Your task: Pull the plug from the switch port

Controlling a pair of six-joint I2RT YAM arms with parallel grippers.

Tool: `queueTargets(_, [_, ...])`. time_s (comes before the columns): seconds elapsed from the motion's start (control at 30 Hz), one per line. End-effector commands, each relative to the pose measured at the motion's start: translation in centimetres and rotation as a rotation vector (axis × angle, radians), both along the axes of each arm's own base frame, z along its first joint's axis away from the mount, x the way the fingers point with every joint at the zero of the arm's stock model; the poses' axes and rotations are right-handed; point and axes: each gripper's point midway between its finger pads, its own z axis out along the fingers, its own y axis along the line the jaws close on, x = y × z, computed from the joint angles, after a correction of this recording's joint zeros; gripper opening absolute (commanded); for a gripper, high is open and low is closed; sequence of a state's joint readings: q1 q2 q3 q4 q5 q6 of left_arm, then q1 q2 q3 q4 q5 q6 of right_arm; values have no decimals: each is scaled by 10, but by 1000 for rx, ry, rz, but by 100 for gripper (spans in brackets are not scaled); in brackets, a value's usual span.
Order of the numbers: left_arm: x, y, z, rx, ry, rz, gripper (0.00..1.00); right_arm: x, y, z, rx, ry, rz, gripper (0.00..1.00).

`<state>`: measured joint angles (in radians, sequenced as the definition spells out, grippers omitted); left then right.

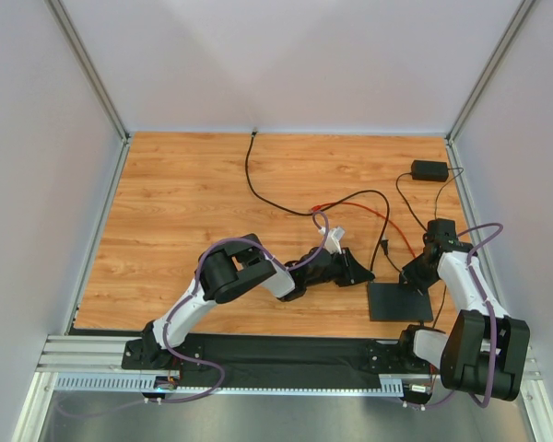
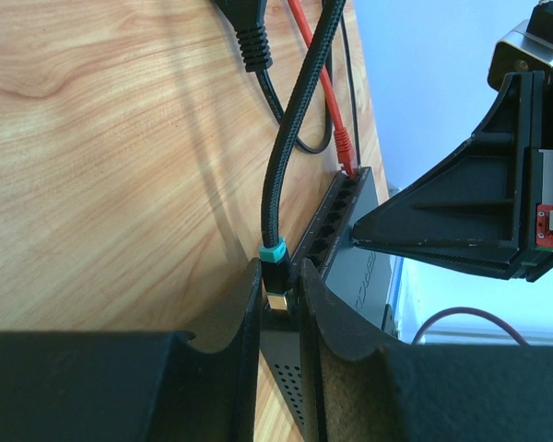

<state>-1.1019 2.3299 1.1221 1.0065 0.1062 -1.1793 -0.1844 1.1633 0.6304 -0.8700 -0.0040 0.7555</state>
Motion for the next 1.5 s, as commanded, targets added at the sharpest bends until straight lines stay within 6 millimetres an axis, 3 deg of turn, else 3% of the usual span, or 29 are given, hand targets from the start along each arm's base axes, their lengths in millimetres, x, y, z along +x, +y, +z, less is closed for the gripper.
queueTargets(0.0, [36, 16, -4, 40, -80, 107, 0, -12, -6, -19, -43, 58, -10, 12])
queueTargets(0.13, [33, 13, -2, 25, -68, 84, 0, -11, -5, -19, -37, 57, -8, 12])
queueTargets(0.2, [29, 12, -3, 21, -44, 67, 23, -11, -6, -18, -38, 56, -5, 12])
queueTargets(0.47, [18, 9, -11, 4, 29, 25, 38, -9, -5, -17, -37, 47, 0, 12])
queueTargets(0.73, [10, 11, -18, 24, 48, -6, 36, -8, -5, -17, -36, 43, 5, 12])
queueTargets(1.1, [-7, 10, -26, 35, 67, -45, 41, -6, -3, -17, -23, 36, 6, 12])
queueTargets(1.47, [-14, 13, -34, 62, 73, -42, 35, -8, -1, -19, -13, 39, 7, 13])
